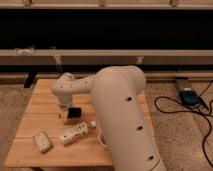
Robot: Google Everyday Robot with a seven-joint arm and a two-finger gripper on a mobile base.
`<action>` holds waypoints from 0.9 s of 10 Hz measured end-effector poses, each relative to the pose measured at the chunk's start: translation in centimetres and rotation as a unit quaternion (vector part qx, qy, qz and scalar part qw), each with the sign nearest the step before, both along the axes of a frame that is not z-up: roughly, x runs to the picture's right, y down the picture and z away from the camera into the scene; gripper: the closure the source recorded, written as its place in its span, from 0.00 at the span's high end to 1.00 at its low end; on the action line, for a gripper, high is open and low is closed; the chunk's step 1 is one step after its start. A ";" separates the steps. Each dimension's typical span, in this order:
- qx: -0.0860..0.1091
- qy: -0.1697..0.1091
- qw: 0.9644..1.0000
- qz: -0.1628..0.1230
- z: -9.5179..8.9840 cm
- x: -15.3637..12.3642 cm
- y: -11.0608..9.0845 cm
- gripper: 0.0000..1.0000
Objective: Place the eraser in the ceramic cup
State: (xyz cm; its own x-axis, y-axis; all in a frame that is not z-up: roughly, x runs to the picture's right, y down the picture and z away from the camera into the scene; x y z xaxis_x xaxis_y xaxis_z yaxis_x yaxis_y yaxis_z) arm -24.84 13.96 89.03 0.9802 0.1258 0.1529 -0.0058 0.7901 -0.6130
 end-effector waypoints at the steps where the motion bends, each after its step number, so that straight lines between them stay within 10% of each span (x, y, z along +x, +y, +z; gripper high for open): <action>1: 0.000 -0.001 1.000 -0.004 0.0 -0.2 0.1 0.78; 9: -0.005 -0.003 1.000 -0.012 -0.5 0.2 0.4 0.02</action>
